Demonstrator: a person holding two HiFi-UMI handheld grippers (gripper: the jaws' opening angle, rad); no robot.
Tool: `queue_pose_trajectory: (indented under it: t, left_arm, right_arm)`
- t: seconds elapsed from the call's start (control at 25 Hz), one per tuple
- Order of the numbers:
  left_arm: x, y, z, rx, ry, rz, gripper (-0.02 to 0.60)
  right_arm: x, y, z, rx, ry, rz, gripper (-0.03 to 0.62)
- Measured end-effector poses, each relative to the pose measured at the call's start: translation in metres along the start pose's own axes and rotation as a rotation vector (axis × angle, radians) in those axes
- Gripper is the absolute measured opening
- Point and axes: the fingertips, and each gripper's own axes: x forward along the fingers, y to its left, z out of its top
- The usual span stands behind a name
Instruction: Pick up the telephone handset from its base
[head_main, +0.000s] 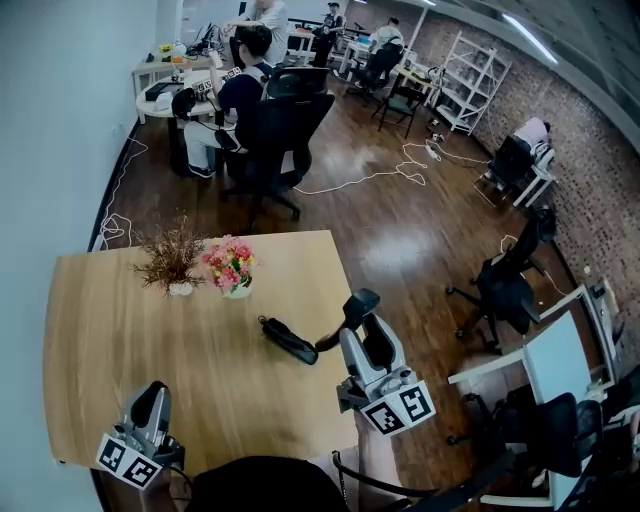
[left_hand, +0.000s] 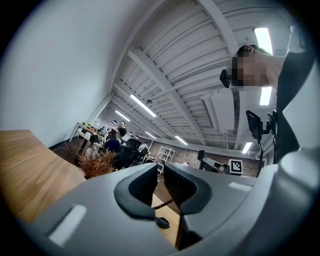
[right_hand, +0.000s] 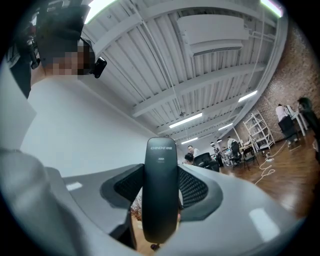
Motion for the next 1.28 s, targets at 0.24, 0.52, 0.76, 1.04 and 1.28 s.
queue_pose_trajectory:
  t: [0.24,0.52,0.76,1.04,1.28]
  left_arm:
    - [0.002,-0.005,-0.006,-0.006,0.008,-0.005,0.046]
    - [0.016,-0.012,-0.009,-0.006,0.021,-0.036,0.046]
    - [0.021,-0.017,-0.014,-0.003,0.037,-0.049,0.046]
    - [0.026,-0.024,-0.016,0.007,0.045,-0.06,0.046]
    - [0.028,-0.026,-0.019,0.01,0.051,-0.063,0.046]
  right_arm:
    - [-0.003,-0.001,-0.001,-0.004,0.007,0.005,0.218]
    - [-0.01,-0.01,-0.001,-0.007,0.006,-0.018,0.218]
    - [-0.011,-0.013,-0.005,-0.004,0.014,-0.022,0.218]
    - [-0.012,-0.015,-0.007,-0.007,0.02,-0.018,0.218]
    - [-0.011,-0.017,-0.011,-0.01,0.025,-0.014,0.218]
